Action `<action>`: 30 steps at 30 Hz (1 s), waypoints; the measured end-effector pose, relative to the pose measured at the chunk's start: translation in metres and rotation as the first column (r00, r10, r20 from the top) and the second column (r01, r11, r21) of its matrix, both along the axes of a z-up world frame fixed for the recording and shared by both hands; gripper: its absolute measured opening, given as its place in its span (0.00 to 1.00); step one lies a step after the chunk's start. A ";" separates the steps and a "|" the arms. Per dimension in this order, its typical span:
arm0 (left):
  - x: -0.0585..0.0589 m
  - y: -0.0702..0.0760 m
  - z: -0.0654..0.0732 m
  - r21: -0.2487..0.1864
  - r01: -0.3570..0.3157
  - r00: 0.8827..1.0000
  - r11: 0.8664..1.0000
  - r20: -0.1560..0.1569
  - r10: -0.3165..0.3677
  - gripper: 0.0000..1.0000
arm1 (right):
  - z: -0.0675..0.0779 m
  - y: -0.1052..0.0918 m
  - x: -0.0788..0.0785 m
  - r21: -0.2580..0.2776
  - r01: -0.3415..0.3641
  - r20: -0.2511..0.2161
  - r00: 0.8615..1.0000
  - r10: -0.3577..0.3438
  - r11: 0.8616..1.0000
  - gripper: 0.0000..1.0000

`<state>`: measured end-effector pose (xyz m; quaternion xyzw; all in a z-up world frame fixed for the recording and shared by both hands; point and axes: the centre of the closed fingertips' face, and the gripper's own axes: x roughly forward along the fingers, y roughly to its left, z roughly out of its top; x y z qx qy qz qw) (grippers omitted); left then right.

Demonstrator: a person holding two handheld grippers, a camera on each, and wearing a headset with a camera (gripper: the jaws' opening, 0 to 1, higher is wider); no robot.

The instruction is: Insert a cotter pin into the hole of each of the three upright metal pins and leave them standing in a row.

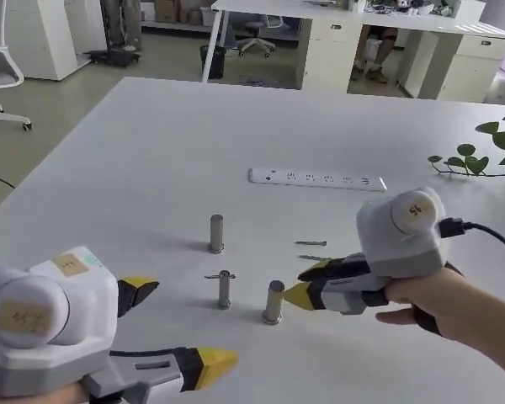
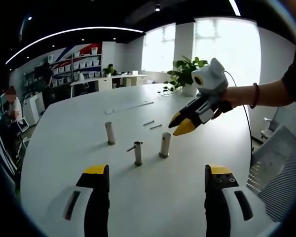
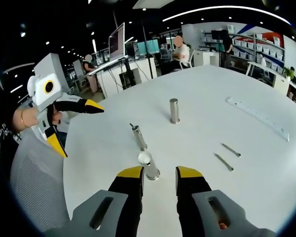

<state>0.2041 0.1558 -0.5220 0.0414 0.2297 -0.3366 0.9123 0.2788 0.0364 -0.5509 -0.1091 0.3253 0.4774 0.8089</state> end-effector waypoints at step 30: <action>0.019 -0.003 0.003 -0.038 -0.046 0.999 0.998 0.012 0.047 0.72 | -0.043 -0.056 0.086 -0.223 0.088 0.079 0.994 -0.072 0.971 0.08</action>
